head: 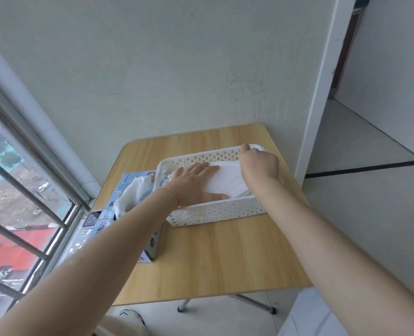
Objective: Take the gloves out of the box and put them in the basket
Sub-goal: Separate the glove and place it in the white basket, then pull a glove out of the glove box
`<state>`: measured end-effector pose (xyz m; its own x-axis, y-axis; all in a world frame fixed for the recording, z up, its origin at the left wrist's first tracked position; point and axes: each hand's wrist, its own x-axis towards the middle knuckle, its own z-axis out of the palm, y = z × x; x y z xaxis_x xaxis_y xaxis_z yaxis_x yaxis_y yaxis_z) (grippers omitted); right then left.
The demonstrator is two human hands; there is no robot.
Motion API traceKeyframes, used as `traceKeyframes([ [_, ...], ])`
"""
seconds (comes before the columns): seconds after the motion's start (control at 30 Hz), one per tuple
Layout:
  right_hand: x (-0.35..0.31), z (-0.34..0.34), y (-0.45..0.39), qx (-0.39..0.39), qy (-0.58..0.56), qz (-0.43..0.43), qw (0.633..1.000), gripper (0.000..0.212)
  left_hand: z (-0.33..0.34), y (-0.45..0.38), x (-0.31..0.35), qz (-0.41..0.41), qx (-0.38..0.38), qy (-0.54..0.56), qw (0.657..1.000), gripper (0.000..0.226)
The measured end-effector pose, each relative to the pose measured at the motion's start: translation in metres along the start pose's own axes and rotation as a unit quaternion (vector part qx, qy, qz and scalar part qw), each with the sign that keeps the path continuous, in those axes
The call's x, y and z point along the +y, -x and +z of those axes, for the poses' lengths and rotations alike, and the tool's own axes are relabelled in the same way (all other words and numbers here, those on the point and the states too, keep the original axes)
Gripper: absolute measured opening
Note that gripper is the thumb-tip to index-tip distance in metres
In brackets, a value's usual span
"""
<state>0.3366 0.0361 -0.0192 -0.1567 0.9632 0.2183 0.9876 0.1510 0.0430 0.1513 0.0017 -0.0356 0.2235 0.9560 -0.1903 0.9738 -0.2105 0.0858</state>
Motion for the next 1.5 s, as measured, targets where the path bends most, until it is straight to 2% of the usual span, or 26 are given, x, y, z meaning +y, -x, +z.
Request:
traceKeyframes([
  [0.1,0.000,0.001,0.000,0.010,0.014,0.001,1.000,0.036,0.001,-0.002,0.004,0.004,-0.016,-0.035,0.999,0.094],
  [0.17,0.000,0.000,0.001,0.024,0.018,0.004,1.000,0.033,-0.001,-0.002,0.004,-0.003,-0.016,-0.015,1.000,0.096],
  [0.27,-0.007,-0.007,0.001,0.067,-0.015,-0.001,0.998,0.026,-0.014,0.005,0.002,-0.012,0.075,0.067,0.995,0.090],
  [0.33,-0.019,-0.016,0.000,0.094,-0.052,-0.021,0.994,0.017,-0.026,0.015,-0.006,-0.018,0.172,0.110,0.979,0.070],
  [0.4,-0.040,-0.027,0.000,0.087,-0.113,-0.073,0.987,0.010,-0.036,0.030,-0.023,-0.048,0.240,0.140,0.959,0.042],
  [0.5,-0.076,-0.035,0.005,0.017,-0.227,-0.138,0.964,0.016,-0.046,0.053,-0.057,-0.121,0.264,0.202,0.936,0.012],
  [0.57,-0.105,-0.033,0.009,-0.023,-0.290,-0.163,0.943,0.018,-0.050,0.072,-0.088,-0.179,0.261,0.209,0.925,0.014],
  [0.67,-0.146,-0.029,0.013,-0.056,-0.327,-0.190,0.924,0.017,-0.044,0.098,-0.126,-0.233,0.204,0.193,0.931,0.004],
  [0.77,-0.175,-0.024,0.014,-0.063,-0.237,-0.204,0.948,0.022,-0.026,0.113,-0.142,-0.236,0.136,0.215,0.938,0.028],
  [0.83,-0.183,-0.020,0.014,-0.068,-0.189,-0.197,0.959,0.025,-0.017,0.116,-0.142,-0.219,0.131,0.214,0.943,0.021],
  [0.97,-0.186,-0.024,0.011,-0.017,-0.232,-0.186,0.955,0.010,-0.013,0.122,-0.143,-0.217,0.199,0.226,0.929,0.011],
  [1.1,-0.187,-0.041,0.009,-0.022,-0.396,-0.165,0.903,0.009,-0.014,0.121,-0.149,-0.222,0.240,0.256,0.910,0.026],
  [1.17,-0.188,-0.051,0.009,-0.012,-0.448,-0.150,0.881,0.011,-0.019,0.122,-0.149,-0.226,0.267,0.265,0.899,0.024],
  [1.37,-0.192,-0.054,0.008,-0.014,-0.464,-0.137,0.875,0.012,-0.034,0.133,-0.142,-0.207,0.337,0.304,0.866,0.014],
  [1.5,-0.194,-0.059,0.012,-0.010,-0.507,-0.120,0.854,0.011,-0.035,0.134,-0.139,-0.198,0.359,0.310,0.858,0.012],
])
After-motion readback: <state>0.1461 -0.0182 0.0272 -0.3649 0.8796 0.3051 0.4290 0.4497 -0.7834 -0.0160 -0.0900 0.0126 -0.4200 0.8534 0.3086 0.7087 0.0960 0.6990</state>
